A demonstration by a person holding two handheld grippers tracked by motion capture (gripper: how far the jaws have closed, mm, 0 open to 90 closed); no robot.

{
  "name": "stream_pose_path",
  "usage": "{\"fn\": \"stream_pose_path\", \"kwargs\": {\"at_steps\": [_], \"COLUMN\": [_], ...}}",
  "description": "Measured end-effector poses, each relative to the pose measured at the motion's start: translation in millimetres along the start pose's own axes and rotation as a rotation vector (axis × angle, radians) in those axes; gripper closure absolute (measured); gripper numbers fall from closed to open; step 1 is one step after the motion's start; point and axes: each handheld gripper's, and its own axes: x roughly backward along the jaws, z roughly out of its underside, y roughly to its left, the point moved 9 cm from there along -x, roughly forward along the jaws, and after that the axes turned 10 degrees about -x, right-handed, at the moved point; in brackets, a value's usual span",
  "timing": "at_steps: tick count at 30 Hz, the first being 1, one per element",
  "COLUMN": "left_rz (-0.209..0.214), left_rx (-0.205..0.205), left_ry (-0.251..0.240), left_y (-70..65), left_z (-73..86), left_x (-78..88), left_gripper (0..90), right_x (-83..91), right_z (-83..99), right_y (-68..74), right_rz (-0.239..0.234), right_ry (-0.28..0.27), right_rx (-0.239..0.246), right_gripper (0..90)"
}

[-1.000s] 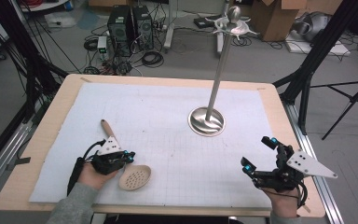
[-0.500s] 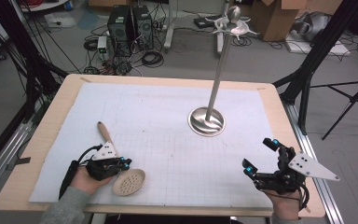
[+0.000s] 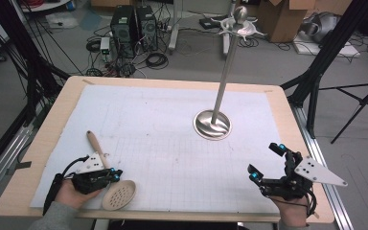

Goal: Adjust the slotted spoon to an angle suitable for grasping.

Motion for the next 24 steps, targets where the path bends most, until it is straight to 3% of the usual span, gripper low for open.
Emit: {"fn": "stream_pose_path", "kwargs": {"at_steps": [2,3,5,7,8,9,14,24], "left_rz": [-0.008,-0.028,-0.045,-0.101,-0.101,-0.134,-0.18,-0.212], "left_rx": [-0.006,-0.003,0.003,0.039,0.039,0.058,0.096,0.121], "left_ry": [0.0,-0.031,-0.044,-0.081,-0.081,-0.086,-0.1,-0.004], "left_y": [0.1,2.1,4.8,18.0,18.0,29.1,44.5,63.2], "left_z": [-0.3,-1.9,-2.1,0.2,0.2,5.3,13.7,24.3], "left_x": [0.1,4.5,8.3,23.5,23.5,34.5,48.3,36.0], "left_gripper": [89.6,89.6,89.6,89.6,89.6,89.6,89.6,89.6], "right_x": [-0.7,-1.2,-1.2,-2.0,-2.0,-3.4,-6.6,-9.7], "right_z": [0.0,-0.4,-0.6,-0.4,-0.4,1.1,3.1,3.0], "right_y": [-0.2,0.0,-0.4,-1.0,-1.0,-1.2,0.0,0.9], "right_rz": [0.001,-0.001,-0.002,-0.004,-0.004,-0.002,-0.009,-0.02], "right_ry": [0.0,-0.001,-0.002,-0.004,-0.004,0.004,0.015,0.019], "right_rx": [0.002,0.003,0.003,0.003,0.003,-0.004,-0.001,-0.001], "right_gripper": [1.1,1.1,1.1,1.1,1.1,1.1,1.1,1.1]}}
